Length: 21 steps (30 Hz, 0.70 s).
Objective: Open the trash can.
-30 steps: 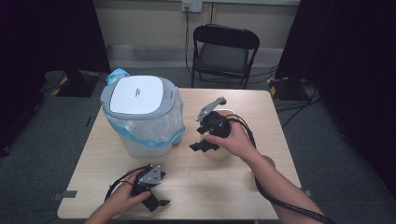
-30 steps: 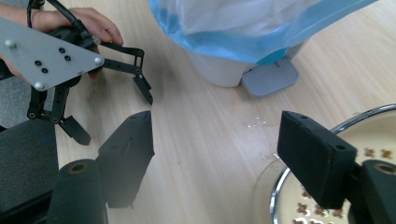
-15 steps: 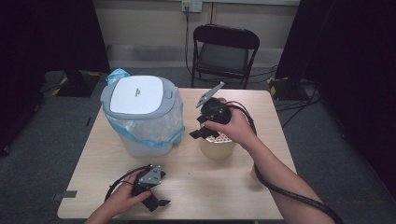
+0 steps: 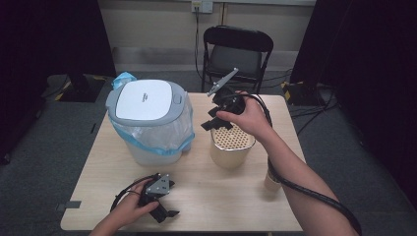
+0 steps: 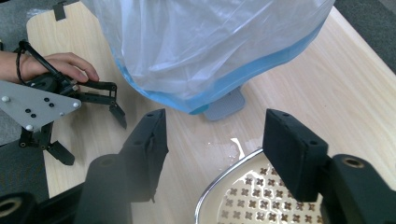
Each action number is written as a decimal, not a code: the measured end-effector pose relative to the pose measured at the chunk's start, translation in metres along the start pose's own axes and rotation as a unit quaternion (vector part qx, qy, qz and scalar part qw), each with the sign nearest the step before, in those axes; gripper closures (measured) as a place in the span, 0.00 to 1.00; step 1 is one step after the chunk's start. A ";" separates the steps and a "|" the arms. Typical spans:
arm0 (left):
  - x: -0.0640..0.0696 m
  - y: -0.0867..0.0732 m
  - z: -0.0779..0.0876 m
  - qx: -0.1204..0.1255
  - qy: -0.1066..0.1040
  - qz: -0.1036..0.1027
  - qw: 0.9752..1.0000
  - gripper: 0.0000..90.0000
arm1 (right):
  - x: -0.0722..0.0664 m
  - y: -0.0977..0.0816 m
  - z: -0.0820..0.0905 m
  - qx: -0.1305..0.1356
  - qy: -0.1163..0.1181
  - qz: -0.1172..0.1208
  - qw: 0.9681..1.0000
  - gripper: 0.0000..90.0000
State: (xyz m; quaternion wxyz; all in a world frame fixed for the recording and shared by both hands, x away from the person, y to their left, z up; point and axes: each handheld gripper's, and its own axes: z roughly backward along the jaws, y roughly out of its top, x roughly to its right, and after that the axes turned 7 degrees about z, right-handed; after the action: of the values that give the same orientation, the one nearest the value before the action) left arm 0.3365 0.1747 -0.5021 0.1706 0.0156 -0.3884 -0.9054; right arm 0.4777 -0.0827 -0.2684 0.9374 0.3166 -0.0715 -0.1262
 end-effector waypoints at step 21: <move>0.000 0.000 0.000 0.000 -0.001 -0.001 1.000 0.00 | 0.019 0.041 0.004 0.014 -0.004 -0.017 1.000 0.59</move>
State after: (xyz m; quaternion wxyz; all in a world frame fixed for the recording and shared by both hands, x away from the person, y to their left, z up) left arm 0.3366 0.1747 -0.5022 0.1698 0.0151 -0.3884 -0.9056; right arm 0.5025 -0.0590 -0.2392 0.9304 0.3303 -0.0714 -0.1419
